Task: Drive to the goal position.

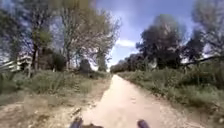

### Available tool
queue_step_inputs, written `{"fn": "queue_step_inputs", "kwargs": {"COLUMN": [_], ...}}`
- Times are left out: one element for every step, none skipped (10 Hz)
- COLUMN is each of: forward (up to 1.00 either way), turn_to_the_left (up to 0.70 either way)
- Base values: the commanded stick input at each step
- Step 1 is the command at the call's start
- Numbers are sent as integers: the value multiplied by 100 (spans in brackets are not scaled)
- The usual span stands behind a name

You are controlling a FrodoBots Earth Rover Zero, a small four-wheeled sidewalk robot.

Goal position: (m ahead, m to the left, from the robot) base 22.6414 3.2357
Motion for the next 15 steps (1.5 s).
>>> {"fn": "queue_step_inputs", "kwargs": {"forward": [100,100,100,100,100,100,100,100,100,100,100,100,100,100,100], "turn_to_the_left": [-4,-33,-7,-4,-32,-39,-18,0,0,-17,-4,-33,-34,0,-6]}}
